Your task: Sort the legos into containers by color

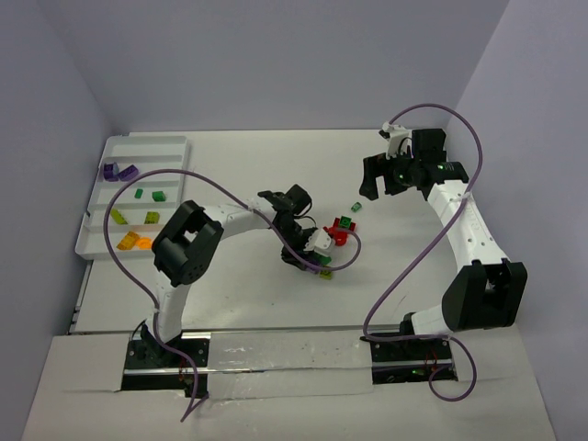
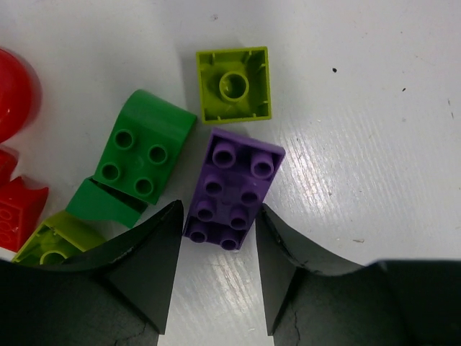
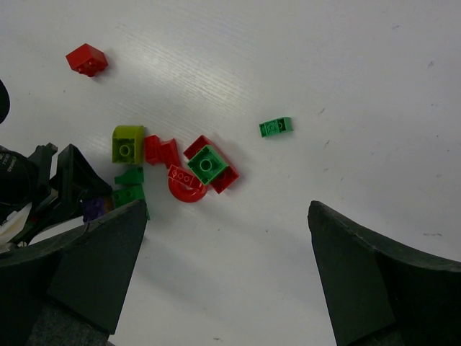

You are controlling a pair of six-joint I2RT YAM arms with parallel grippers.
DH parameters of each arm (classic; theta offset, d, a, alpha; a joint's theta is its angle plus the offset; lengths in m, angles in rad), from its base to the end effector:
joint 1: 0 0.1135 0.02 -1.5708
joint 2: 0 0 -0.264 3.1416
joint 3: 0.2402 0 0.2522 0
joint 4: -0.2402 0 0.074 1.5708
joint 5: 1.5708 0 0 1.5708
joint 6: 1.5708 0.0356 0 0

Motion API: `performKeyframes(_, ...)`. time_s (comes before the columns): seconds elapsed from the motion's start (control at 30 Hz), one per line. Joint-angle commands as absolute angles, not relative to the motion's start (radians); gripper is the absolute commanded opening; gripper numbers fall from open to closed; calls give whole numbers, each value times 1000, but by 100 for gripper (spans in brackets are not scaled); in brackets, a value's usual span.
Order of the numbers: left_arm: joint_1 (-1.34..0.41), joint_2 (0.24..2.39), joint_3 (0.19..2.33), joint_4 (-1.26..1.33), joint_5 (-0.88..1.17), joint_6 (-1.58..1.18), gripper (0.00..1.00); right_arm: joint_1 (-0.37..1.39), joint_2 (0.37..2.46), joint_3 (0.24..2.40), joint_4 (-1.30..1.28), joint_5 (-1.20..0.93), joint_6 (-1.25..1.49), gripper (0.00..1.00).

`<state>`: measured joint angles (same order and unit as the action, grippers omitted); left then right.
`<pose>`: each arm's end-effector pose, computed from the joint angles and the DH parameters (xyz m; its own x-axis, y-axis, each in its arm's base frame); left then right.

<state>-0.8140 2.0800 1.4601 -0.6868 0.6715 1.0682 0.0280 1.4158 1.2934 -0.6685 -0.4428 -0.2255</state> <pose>0.2651 -0.3129 0.1522 0.2773 0.7056 -0.6521 0.9087 -0.4130 -0.0605 0.3038 0.0238 0.3285 -0.6197 -0.2195 -0.7535 -0.4771 0.8677 0.1397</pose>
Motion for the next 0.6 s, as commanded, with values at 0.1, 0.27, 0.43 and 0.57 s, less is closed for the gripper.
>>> performKeyframes(0.1, -820, 2059, 1429, -660, 679, 1084, 46, 21, 1401, 1290, -655, -459, -227, 100)
performKeyframes(0.27, -832, 2048, 1425, -645, 683, 1078, 55, 21, 1407, 1293, -656, -460, -227, 100)
performKeyframes(0.43, -839, 2061, 1457, -665, 696, 1053, 28, 20, 1410, 1300, -661, -461, -231, 100)
performKeyframes(0.57, -833, 2025, 1431, -660, 690, 1042, 19, 21, 1411, 1307, -663, -465, -232, 100)
